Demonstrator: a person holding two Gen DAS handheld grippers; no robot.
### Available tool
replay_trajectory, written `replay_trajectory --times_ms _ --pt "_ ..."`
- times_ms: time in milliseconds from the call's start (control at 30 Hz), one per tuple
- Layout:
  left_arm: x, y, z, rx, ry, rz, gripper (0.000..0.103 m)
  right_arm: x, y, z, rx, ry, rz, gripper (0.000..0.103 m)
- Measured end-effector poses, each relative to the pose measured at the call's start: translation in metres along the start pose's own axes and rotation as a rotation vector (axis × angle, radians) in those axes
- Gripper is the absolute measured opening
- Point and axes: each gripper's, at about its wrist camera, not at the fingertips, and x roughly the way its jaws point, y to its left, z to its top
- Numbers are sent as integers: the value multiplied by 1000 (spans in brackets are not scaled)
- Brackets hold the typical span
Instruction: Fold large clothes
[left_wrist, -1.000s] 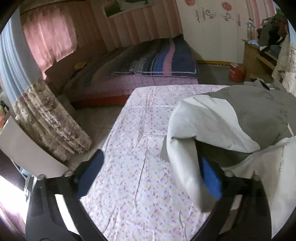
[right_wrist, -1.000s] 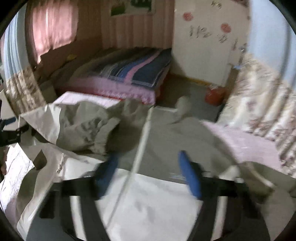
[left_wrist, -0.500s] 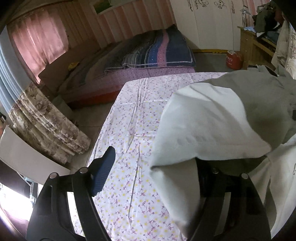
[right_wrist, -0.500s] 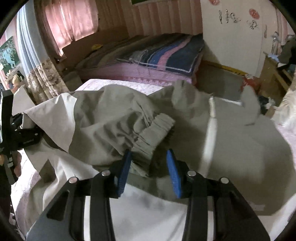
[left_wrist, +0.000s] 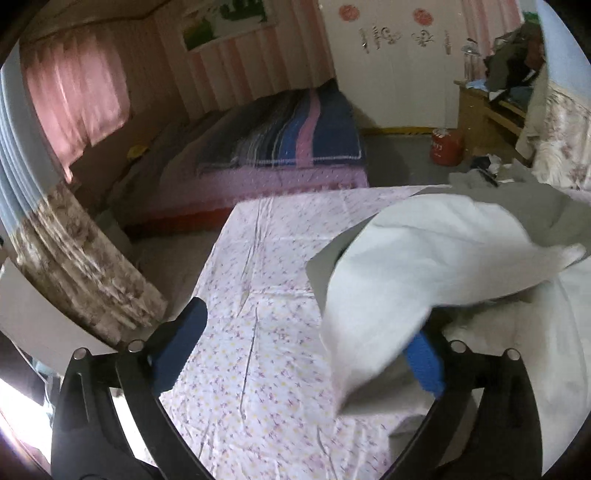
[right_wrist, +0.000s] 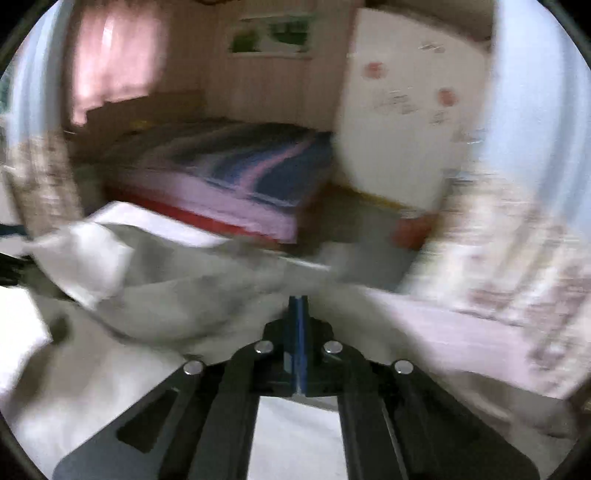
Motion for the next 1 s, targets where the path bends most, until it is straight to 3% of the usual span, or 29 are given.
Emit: replay_trajectory --times_ms 67,100,200,367,467,533,567,800,833,967,1000 --pt "-8 -11 -3 20 -12 -15 98 -2 -32 -22 31 81 -66 0" --pt "-9 -13 -5 20 -11 -25 98 2 -46 -34 63 125 -55 0" --pt "-8 -23 -9 26 -3 -52 98 18 -68 -55 193 165 156 3" --pt "1 -32 -14 47 30 -14 98 41 -17 -39 199 137 340 3" --pt "-9 -25 -15 39 22 9 98 52 14 -31 186 156 388 7" --pt "-17 -17 -17 35 19 23 98 58 35 -29 153 164 401 48" --pt "-21 -12 -18 34 13 34 98 58 43 -30 138 161 384 51" --pt "-15 28 -16 -33 42 76 99 86 64 -36 182 212 356 48" --pt "-11 30 -15 -43 47 67 99 91 68 -38 190 230 377 32" --pt "-4 21 -9 -48 50 55 99 80 69 -38 119 177 335 9" --pt "-4 19 -9 -47 49 50 99 73 67 -36 93 154 293 8"
